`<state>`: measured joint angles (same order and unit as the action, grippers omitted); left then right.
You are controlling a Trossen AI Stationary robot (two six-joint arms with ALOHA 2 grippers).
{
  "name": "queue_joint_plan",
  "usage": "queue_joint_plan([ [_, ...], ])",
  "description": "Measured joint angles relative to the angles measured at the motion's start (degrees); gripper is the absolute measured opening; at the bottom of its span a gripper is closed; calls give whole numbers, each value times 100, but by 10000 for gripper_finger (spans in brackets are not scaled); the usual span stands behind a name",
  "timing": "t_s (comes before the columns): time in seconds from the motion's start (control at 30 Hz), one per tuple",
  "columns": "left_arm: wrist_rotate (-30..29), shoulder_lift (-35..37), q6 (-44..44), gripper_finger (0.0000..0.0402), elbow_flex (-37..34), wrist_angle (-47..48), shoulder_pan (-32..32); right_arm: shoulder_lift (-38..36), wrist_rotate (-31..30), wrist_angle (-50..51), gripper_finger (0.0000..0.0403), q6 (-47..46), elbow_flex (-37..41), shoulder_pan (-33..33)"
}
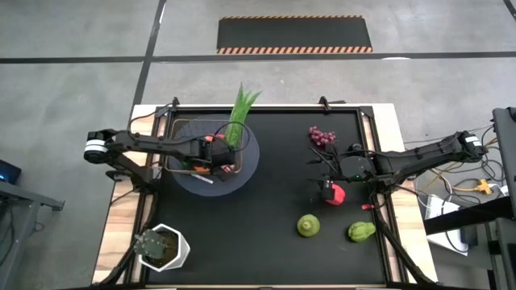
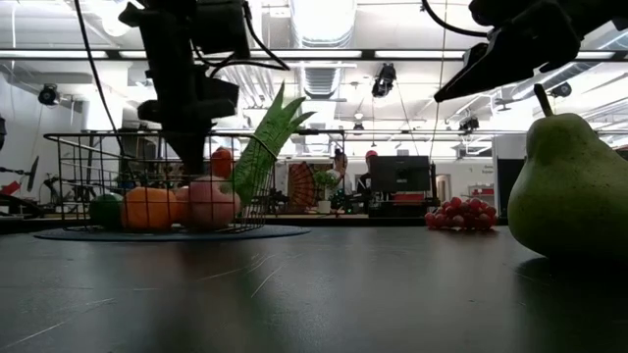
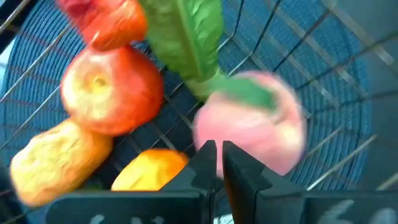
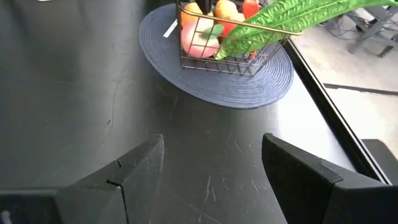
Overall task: Build produce basket
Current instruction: Put the pink peach into the wire basket, then put the red bell pepper into the wire basket
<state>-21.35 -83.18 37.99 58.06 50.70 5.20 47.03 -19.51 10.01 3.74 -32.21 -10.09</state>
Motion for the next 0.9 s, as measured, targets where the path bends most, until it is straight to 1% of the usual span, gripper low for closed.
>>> queue_joint_plan([
  [0.07, -34, 4, 62, 10, -1, 113, -1, 0, -7, 10, 256, -14, 2, 0],
  [0.2, -290, 4, 258, 10, -33, 325, -1, -2, -7, 14, 256, -19, 2, 0],
  [0.33, -301, 5, 263, 10, 1, 352, -1, 0, -7, 12, 256, -72, 2, 0],
  [0.5, -320, 193, 102, 10, 309, 307, -142, -1, -7, 2, 256, -73, 2, 0],
  [0.57, -448, 293, -96, 10, 431, 123, -271, 0, -13, -59, 256, -78, 2, 0],
  [0.67, -946, 471, -654, 10, 498, -609, -580, 0, -15, -332, 256, -79, 40, 0],
  [0.77, -1358, 603, -1380, 10, 404, -1670, -914, 0, -25, -755, 256, -120, 125, 0],
  [0.83, -1496, 627, -2009, 10, 316, -2417, -1135, 8, -114, -1140, 256, -225, 214, 0],
  [0.9, -1529, 617, -2778, 10, 184, -3367, -1350, 44, -357, -1524, 256, -344, 317, 0],
])
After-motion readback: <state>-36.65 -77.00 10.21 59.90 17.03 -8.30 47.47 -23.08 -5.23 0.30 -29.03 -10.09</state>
